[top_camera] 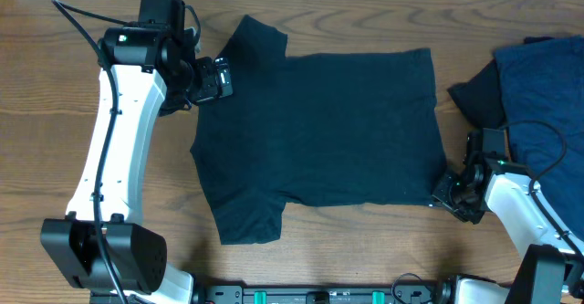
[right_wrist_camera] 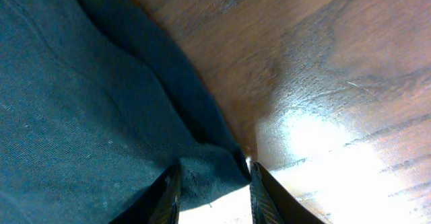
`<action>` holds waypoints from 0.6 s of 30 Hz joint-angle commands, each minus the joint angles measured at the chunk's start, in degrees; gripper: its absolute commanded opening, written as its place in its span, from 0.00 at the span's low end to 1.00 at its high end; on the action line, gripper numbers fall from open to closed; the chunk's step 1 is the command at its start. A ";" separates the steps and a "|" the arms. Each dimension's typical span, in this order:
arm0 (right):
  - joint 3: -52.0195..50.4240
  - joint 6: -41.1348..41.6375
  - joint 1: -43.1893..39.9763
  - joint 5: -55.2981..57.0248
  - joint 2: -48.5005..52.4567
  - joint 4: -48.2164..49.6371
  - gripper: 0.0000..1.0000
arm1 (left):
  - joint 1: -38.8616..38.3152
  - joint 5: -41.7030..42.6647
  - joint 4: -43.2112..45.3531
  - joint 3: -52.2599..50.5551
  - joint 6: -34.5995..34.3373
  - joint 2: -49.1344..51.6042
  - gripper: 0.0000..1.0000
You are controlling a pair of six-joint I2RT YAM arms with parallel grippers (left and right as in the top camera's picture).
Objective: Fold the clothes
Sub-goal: 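Move the right gripper down and grasp the shirt's lower right hem, then move the left gripper down to the shirt's lower left hem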
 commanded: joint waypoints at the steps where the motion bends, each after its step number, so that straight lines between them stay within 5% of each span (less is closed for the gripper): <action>1: -1.53 0.61 -0.39 0.00 -0.20 1.29 0.34 | 0.22 -0.50 -0.17 -0.20 -0.09 0.39 0.98; 5: -1.68 0.87 -0.39 0.00 -0.20 1.62 0.33 | 0.20 -0.50 -0.17 -0.20 -0.09 0.39 0.98; 11: -1.68 0.87 -0.39 0.02 -0.20 1.86 0.13 | 0.20 -0.50 -0.17 -0.20 -0.09 0.39 0.98; 18: -1.68 0.87 -0.39 0.04 -0.20 2.58 0.14 | 0.22 -0.48 -0.17 -0.20 -0.09 0.39 0.98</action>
